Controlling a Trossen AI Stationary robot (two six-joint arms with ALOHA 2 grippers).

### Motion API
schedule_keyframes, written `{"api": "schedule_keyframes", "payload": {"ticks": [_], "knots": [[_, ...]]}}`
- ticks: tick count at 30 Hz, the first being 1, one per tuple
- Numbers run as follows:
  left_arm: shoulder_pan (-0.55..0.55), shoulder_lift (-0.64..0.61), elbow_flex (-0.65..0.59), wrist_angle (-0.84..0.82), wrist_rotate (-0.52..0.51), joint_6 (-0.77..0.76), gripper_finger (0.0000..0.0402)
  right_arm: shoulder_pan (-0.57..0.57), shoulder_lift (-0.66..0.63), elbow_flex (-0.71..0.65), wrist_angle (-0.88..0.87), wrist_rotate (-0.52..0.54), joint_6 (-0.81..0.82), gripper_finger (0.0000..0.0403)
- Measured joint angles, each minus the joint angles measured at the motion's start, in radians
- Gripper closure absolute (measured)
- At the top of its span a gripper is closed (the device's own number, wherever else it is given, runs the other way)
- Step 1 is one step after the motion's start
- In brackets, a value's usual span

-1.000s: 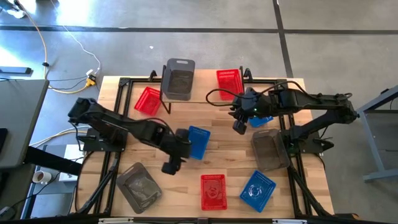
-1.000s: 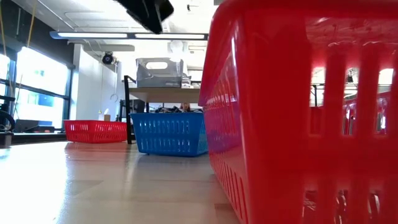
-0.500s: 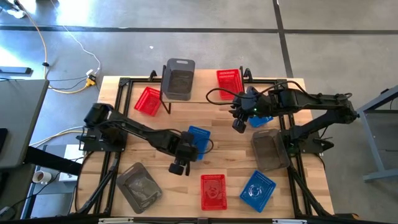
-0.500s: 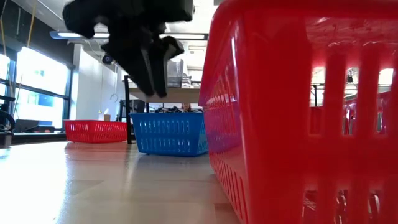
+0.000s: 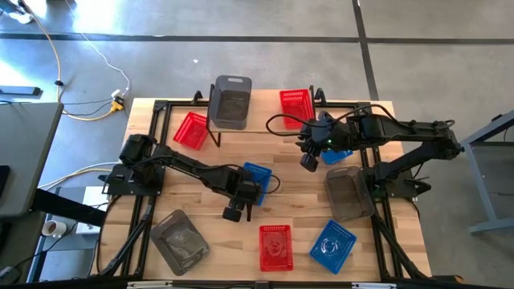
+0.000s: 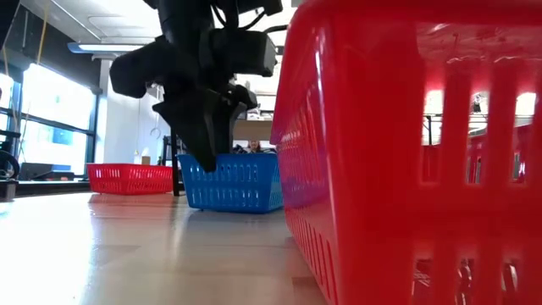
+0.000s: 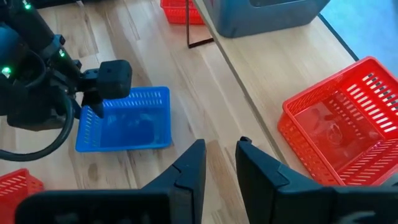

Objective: Stack baskets on shelf by color
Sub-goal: Put the middle blue bin on the shelf

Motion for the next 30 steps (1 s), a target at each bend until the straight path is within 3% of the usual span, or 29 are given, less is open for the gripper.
{"api": "schedule_keyframes", "payload": {"ticks": [5,14,23,30], "knots": [[0.004,0.0,0.0,0.001,0.013,0.011,0.0289,0.0,0.0,0.0,-0.002,0.0,-0.007,0.0327],[0.011,-0.001,0.0,0.021,0.058,0.028,0.0389,0.0,0.0,0.0,-0.002,0.003,-0.027,0.0327],[0.011,-0.002,0.017,0.015,0.102,-0.049,0.0396,-0.003,0.0,0.0,-0.047,0.096,-0.026,0.0327],[0.011,-0.01,0.142,-0.048,0.102,-0.064,0.0398,-0.003,0.0,0.0,-0.062,0.173,-0.023,0.0327]]}}
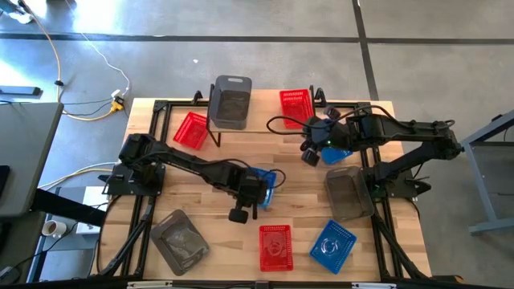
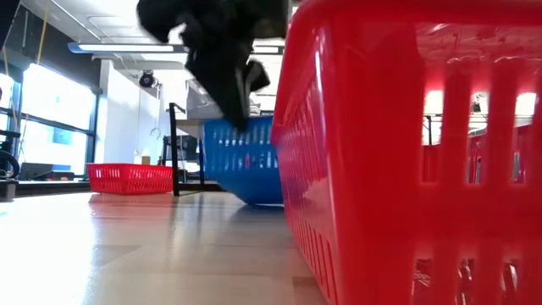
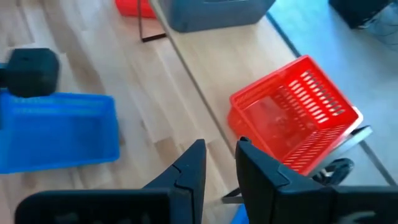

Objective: Stack baskets on shelf by color
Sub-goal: Put the middle blue bin on the shelf

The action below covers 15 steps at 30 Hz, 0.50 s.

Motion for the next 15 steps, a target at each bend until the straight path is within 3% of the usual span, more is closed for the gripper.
{"api": "schedule_keyframes", "payload": {"ticks": [9,15], "knots": [[0.0,0.0,0.211,-0.201,-0.047,0.001,0.04,-0.004,-0.015,-0.001,-0.001,0.09,0.0,0.0327],[0.0,0.0,0.342,-0.3,-0.082,-0.001,0.04,-0.035,-0.049,-0.001,-0.002,0.095,0.024,0.0327]]}}
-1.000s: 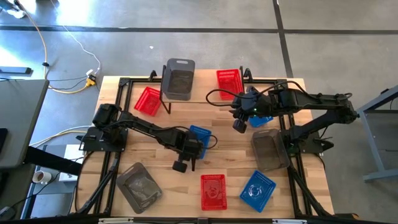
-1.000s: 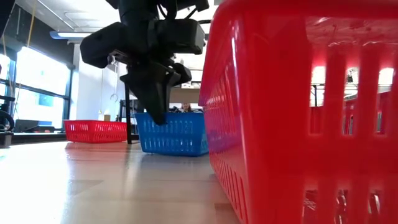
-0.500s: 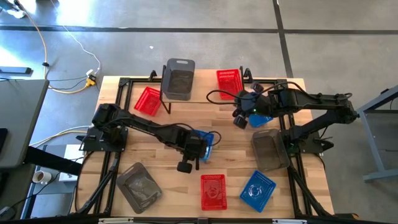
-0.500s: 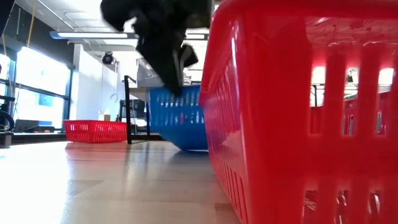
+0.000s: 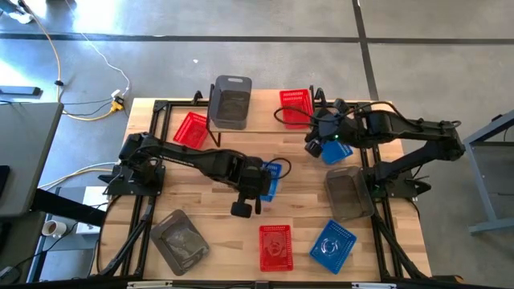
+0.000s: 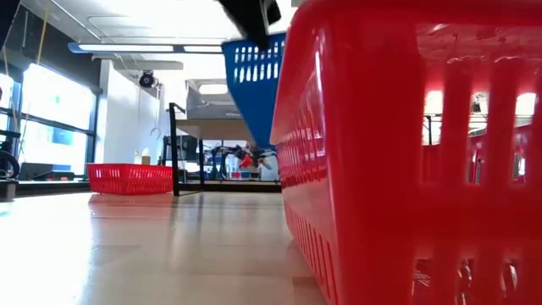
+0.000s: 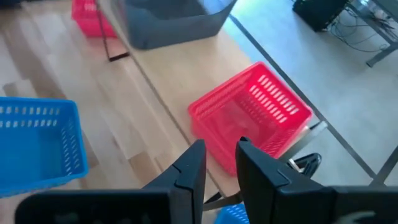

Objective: Stack baskets on shelf by color
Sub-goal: Put the middle blue bin on the shelf

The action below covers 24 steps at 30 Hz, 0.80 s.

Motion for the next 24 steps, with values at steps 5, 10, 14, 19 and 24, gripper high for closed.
{"api": "schedule_keyframes", "payload": {"ticks": [5,10,14,19,24], "knots": [[0.001,0.0,0.106,-0.05,-0.092,-0.006,0.0401,-0.026,-0.032,0.0,0.003,0.002,0.0,0.0327],[0.038,0.0,0.189,-0.091,-0.166,-0.001,0.0401,-0.046,-0.058,0.0,0.01,0.001,-0.001,0.0327],[0.075,0.0,0.215,-0.107,-0.23,0.012,0.0401,-0.058,-0.069,0.0,0.011,0.0,-0.004,0.0327],[0.121,0.0,0.214,-0.108,-0.231,0.048,0.0401,-0.068,-0.072,0.0,0.011,0.0,-0.027,0.0327],[0.163,0.0,0.214,-0.11,-0.253,0.065,0.0401,-0.072,-0.076,0.0,0.011,0.0,-0.028,0.0327]]}}
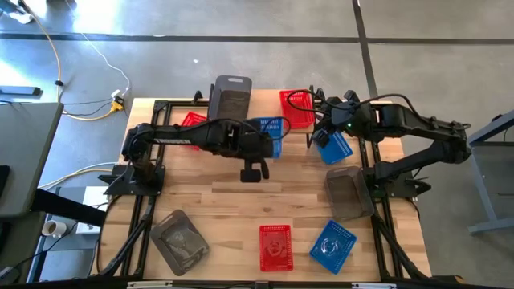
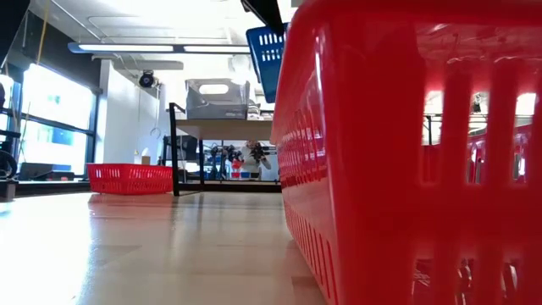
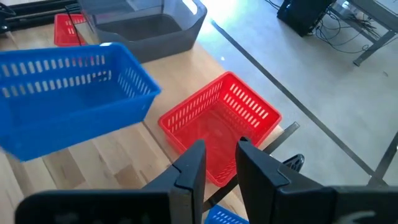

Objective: Stack baskets on shelf by color
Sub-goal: Put the middle blue bin on the shelf

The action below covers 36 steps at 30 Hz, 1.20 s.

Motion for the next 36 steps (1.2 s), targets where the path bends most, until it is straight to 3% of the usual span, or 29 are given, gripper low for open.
{"api": "schedule_keyframes", "payload": {"ticks": [16,36], "knots": [[0.158,0.0,0.0,0.001,0.056,0.115,0.0401,0.0,0.0,0.0,0.002,0.0,-0.016,0.0327],[0.275,0.069,-0.001,0.052,0.043,0.245,0.0401,0.0,0.0,0.001,0.003,0.0,-0.034,0.0327]]}}
